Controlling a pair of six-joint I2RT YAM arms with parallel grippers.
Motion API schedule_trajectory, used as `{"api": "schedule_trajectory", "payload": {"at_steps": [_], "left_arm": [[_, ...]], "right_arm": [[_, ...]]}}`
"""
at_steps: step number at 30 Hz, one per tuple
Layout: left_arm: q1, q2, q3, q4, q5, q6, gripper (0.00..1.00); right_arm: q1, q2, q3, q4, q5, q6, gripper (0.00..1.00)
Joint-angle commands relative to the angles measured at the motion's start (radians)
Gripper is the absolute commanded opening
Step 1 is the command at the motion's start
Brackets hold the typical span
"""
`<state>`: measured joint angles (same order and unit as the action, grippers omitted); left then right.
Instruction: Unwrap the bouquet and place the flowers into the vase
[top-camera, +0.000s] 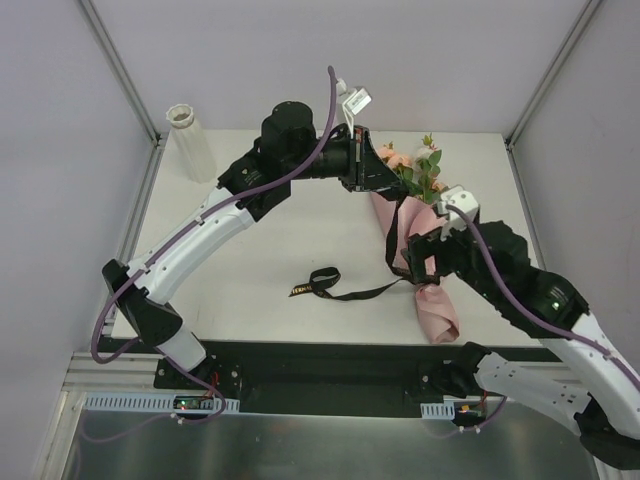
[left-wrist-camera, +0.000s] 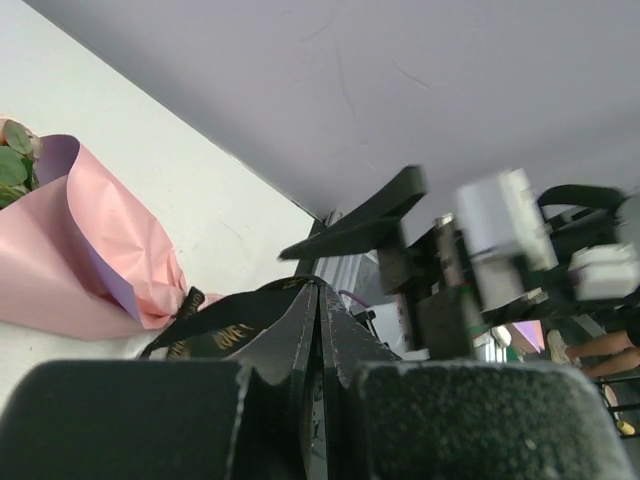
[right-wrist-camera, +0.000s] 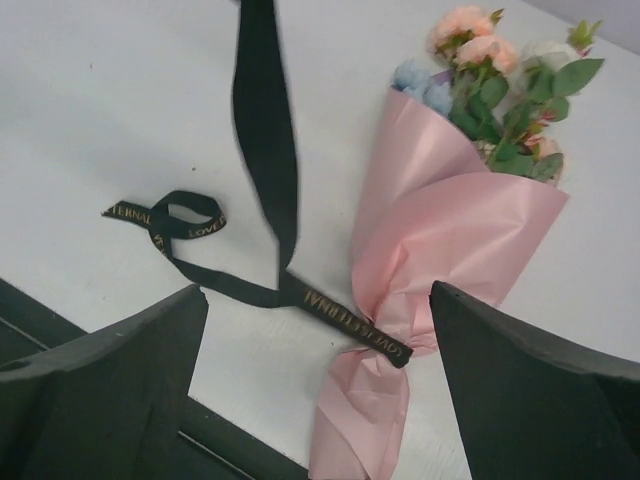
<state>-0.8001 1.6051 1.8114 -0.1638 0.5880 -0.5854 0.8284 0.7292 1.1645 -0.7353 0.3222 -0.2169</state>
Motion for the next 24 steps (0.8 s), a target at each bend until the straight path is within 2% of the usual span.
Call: {"api": "schedule_trajectory", "payload": {"at_steps": [1,4,8,11,14,20,22,24], "left_arm": [[0.013,-0.070,-0.011,0.024,-0.016,0.024,0.00],[0.024,-0.085,-0.023,0.021,-0.014,0.025,0.00],[0.044,-0.132,-0.055,0.018,-0.020,0.025,0.00],[0.067,-0.171,-0.089,0.015,-0.033,0.032,0.00],[0.099,-0.214,-0.127,0.010,-0.048,0.032,0.00],[0.215,-0.267,-0.201,0.004,-0.099,0.032,0.00],[0.248,-0.255,-0.187,0.003,-0.086,0.032,0.00],[0.292,-0.217,-0.140,-0.013,-0.016,0.013,0.00]], "right_arm": [[0.000,0.113,-0.081,0.074,-0.173,-0.047,0.96],[0.000,0.156,-0.146,0.181,-0.279,-0.004,0.96],[0.000,0.225,-0.183,0.293,-0.273,0.017,0.98],[0.001,0.303,-0.163,0.297,-0.160,0.004,0.91],[0.005,0.343,-0.123,0.255,-0.084,-0.006,0.89],[0.005,0.297,-0.129,0.261,-0.163,0.010,0.95],[0.005,0.305,-0.134,0.278,-0.199,0.016,0.95],[0.005,0.337,-0.134,0.306,-0.221,0.013,0.96]]}}
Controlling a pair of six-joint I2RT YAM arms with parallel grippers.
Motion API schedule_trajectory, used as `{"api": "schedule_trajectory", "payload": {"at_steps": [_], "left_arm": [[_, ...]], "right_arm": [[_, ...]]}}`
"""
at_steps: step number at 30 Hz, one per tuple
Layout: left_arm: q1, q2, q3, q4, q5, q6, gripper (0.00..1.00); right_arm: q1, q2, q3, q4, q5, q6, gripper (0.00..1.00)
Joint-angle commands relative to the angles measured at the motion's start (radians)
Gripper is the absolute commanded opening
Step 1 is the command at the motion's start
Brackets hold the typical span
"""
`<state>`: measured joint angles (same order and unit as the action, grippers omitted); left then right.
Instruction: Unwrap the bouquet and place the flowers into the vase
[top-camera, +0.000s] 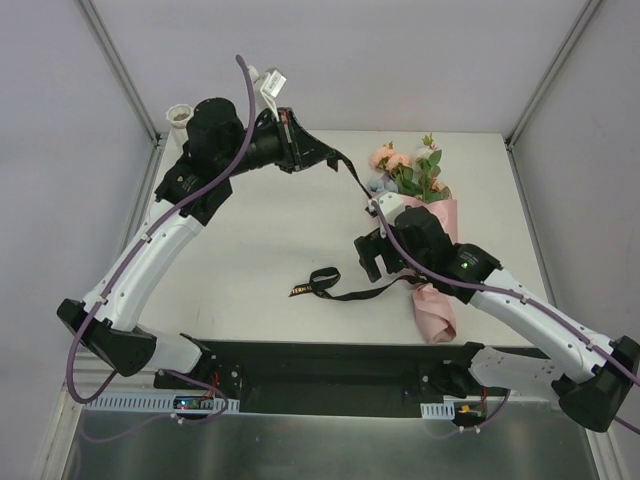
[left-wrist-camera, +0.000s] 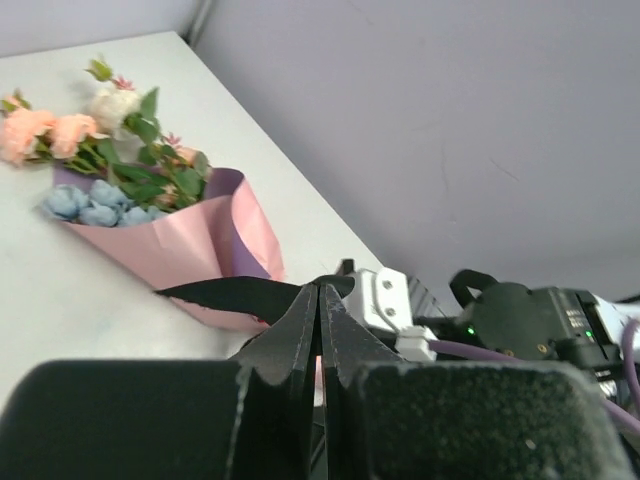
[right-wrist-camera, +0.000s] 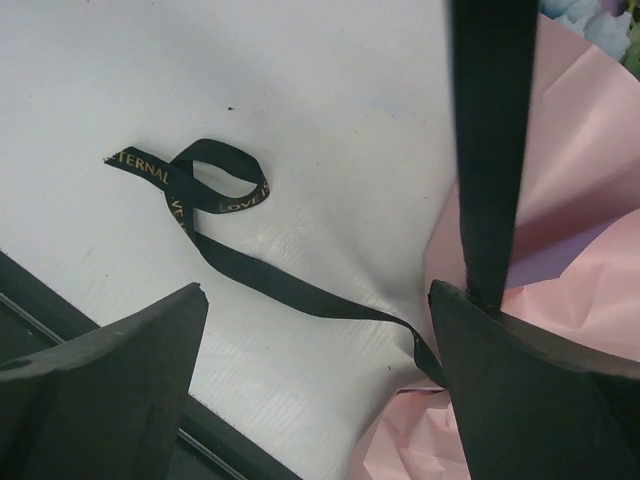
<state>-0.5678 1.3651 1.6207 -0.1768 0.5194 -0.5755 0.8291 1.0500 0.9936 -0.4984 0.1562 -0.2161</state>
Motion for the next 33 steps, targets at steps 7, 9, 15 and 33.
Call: {"api": "schedule_trajectory", "payload": {"at_steps": [7,9,15,33], "left_arm": [[0.101,0.072,0.139,-0.032,0.120,0.012,0.00],[0.121,0.065,0.151,-0.044,0.113,0.011,0.00],[0.134,0.060,0.162,-0.046,0.151,0.003,0.00],[0.109,0.049,0.174,-0.086,0.252,-0.007,0.00]], "right_arm": [[0.002,0.081,0.115,0.051,-0.023,-0.029,0.99],[0.001,0.084,0.135,0.023,-0.027,-0.038,1.00],[-0.002,0.087,0.162,0.003,-0.038,-0.071,1.00],[-0.019,0.171,0.205,0.078,0.306,0.095,0.27]]}}
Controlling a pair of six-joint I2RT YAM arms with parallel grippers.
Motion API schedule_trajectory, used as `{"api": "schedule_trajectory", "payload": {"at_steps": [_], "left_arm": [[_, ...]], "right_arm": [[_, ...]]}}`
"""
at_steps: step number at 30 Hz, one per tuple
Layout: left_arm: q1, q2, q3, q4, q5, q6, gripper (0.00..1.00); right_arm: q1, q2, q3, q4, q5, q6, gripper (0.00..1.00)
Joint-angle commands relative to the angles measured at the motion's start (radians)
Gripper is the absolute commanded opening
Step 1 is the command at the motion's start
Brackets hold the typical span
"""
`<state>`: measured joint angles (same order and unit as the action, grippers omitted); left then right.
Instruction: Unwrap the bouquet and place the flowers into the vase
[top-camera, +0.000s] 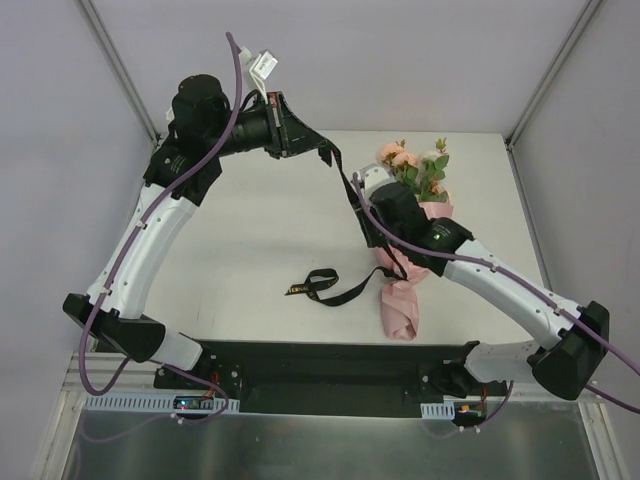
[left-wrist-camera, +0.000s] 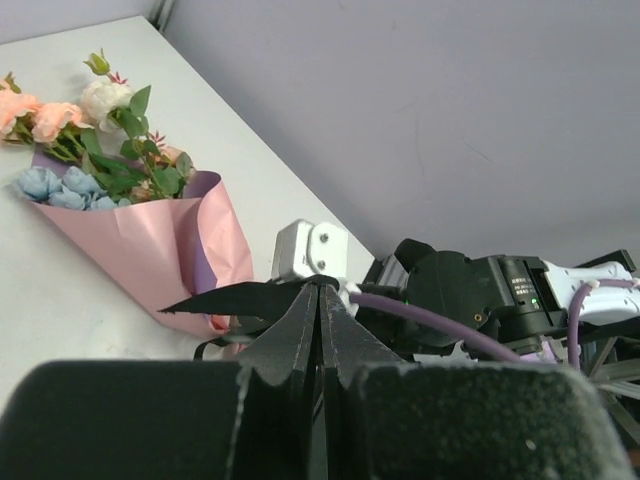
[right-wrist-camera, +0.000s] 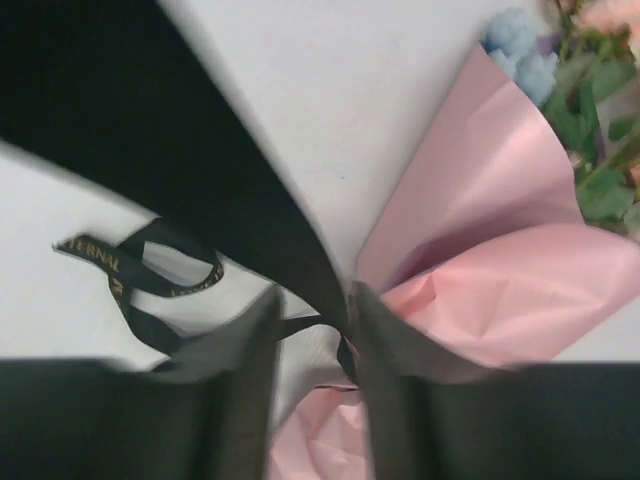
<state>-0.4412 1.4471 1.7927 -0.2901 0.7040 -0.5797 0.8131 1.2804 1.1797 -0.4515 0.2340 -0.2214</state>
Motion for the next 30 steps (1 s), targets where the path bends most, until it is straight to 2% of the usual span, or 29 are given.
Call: {"api": "schedule_trajectory", "payload": {"at_steps": [1,2,3,4,5,7,8,10,11,13,14,15,16,17,19,20,22,23,25,26,30], "left_arm": [[-0.022,-0.028,-0.001,0.029,0.084,0.004,0.00],[-0.027,-0.025,-0.009,0.029,0.084,0.009,0.03],[-0.034,-0.021,-0.013,0.032,0.086,0.015,0.07],[-0.056,-0.002,-0.019,0.032,0.078,0.018,0.19],[-0.071,0.012,-0.026,0.035,0.078,0.017,0.23],[-0.143,0.077,-0.021,0.039,0.090,0.029,0.32],[-0.171,0.106,0.002,0.040,0.109,0.032,0.43],[-0.242,0.195,0.031,0.040,0.127,0.040,0.52],[-0.261,0.223,0.058,0.039,0.137,0.046,0.64],[-0.292,0.275,0.069,0.040,0.127,0.063,0.76],[-0.309,0.289,0.070,0.039,0.117,0.066,0.79],[-0.315,0.312,0.068,0.040,0.098,0.069,0.84],[-0.318,0.321,0.065,0.039,0.097,0.070,0.84],[-0.327,0.329,0.050,0.040,0.095,0.072,0.84],[-0.344,0.344,0.011,0.039,0.080,0.080,0.83],[-0.362,0.348,-0.005,0.040,0.072,0.086,0.81],[-0.382,0.374,-0.045,0.040,0.054,0.096,0.72],[-0.390,0.383,-0.061,0.040,0.046,0.098,0.69],[-0.404,0.403,-0.113,0.040,0.011,0.096,0.63],[-0.407,0.404,-0.134,0.042,-0.003,0.101,0.62],[-0.409,0.360,-0.263,0.066,-0.076,0.144,0.65]], "right_arm": [[-0.003,-0.078,-0.001,-0.005,0.275,0.159,0.17],[-0.006,-0.120,-0.020,-0.027,0.360,0.187,0.05],[-0.012,-0.147,-0.038,-0.053,0.398,0.215,0.01],[-0.023,-0.173,-0.060,-0.112,0.431,0.281,0.01],[-0.070,-0.234,-0.104,-0.153,0.482,0.316,0.01],[-0.156,-0.338,-0.156,-0.270,0.489,0.396,0.01],[-0.280,-0.377,-0.208,-0.304,0.451,0.465,0.01],[-0.429,-0.487,-0.265,-0.360,0.368,0.496,0.01],[-0.577,-0.515,-0.302,-0.377,0.281,0.526,0.01],[-0.711,-0.562,-0.334,-0.404,0.196,0.540,0.01],[-0.841,-0.563,-0.351,-0.409,0.107,0.547,0.03],[-0.909,-0.556,-0.380,-0.412,0.049,0.547,0.04],[-0.978,-0.526,-0.396,-0.417,-0.013,0.547,0.05],[-1.120,-0.506,-0.410,-0.420,-0.126,0.554,0.06],[-1.202,-0.436,-0.425,-0.441,-0.141,0.614,0.08],[-1.206,-0.417,-0.427,-0.423,-0.197,0.611,0.16],[-1.200,-0.365,-0.433,-0.337,-0.287,0.558,0.28],[-1.191,-0.345,-0.427,-0.320,-0.332,0.538,0.38],[-1.123,-0.290,-0.387,-0.326,-0.314,0.485,0.68],[-1.091,-0.280,-0.373,-0.341,-0.267,0.475,0.98],[-0.925,-0.343,-0.331,-0.381,-0.156,0.427,0.96]]}}
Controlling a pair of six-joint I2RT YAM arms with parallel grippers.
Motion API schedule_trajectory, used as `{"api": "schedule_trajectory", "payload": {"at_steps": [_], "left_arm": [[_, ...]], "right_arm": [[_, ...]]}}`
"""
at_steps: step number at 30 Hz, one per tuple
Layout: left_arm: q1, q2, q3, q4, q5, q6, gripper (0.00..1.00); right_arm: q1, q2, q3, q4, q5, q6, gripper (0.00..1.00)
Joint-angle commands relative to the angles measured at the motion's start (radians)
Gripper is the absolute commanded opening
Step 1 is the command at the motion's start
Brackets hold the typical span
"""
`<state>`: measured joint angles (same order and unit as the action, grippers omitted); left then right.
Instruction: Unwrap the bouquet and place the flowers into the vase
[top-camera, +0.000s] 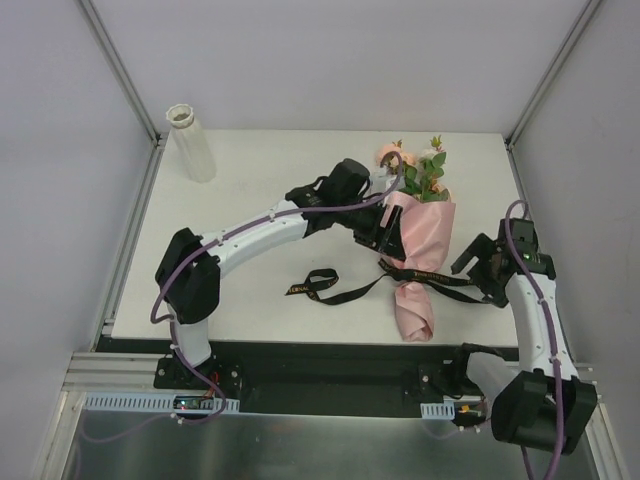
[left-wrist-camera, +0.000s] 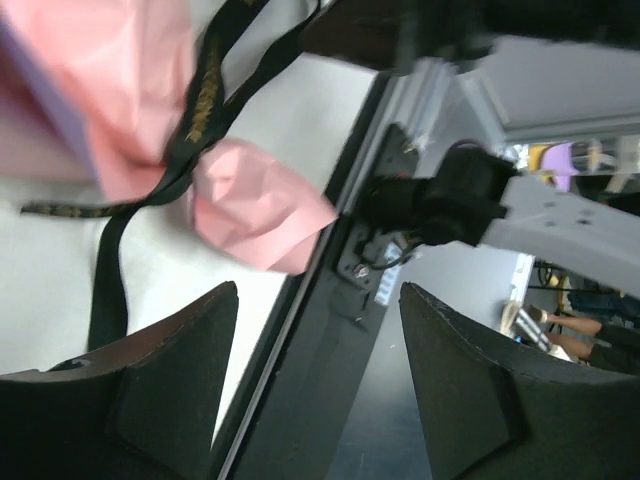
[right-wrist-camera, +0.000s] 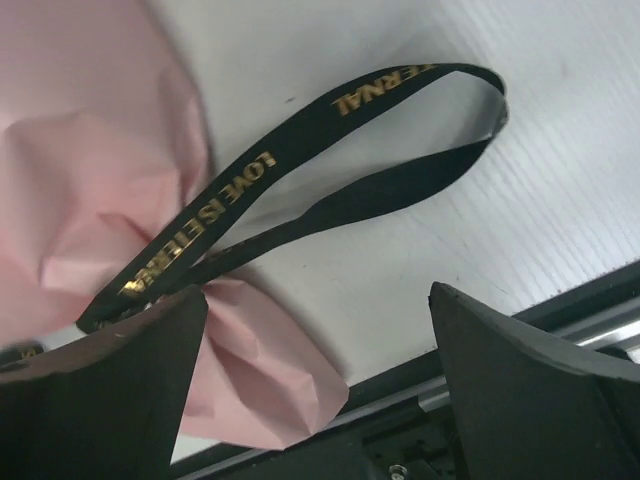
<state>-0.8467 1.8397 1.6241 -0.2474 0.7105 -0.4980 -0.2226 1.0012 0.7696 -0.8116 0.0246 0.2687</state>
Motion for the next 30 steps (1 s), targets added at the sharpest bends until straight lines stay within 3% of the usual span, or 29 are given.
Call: {"api": "schedule_trajectory", "payload": {"at_steps": [1,4,7,11,22,26,28,30], "left_arm": [[-0.002,-0.043,-0.143,0.037,-0.098,0.068,0.66],[-0.002,-0.079,-0.222,0.069,-0.095,0.072,0.65],[-0.002,-0.089,-0.282,0.109,-0.065,0.044,0.58],[-0.002,-0.076,-0.334,0.181,-0.065,0.003,0.49],[-0.002,0.015,-0.438,0.304,-0.137,-0.053,0.28],[-0.002,0.050,-0.431,0.304,-0.144,-0.059,0.15],[-0.002,0.064,-0.432,0.306,-0.157,-0.068,0.16],[-0.003,0.070,-0.441,0.310,-0.190,-0.077,0.29]], "right_arm": [[0.190,-0.094,0.086,-0.029,0.079,-0.072,0.96],[0.305,-0.104,0.083,0.011,-0.010,-0.137,0.96],[0.386,-0.011,0.066,0.100,-0.150,-0.201,0.99],[0.413,0.122,0.096,0.169,-0.255,-0.171,0.83],[0.453,0.209,-0.019,0.388,-0.238,0.006,0.69],[0.496,0.224,-0.029,0.413,-0.112,-0.013,0.62],[0.523,0.241,-0.027,0.423,-0.062,-0.023,0.59],[0.542,0.258,-0.024,0.439,-0.031,-0.028,0.57]]}}
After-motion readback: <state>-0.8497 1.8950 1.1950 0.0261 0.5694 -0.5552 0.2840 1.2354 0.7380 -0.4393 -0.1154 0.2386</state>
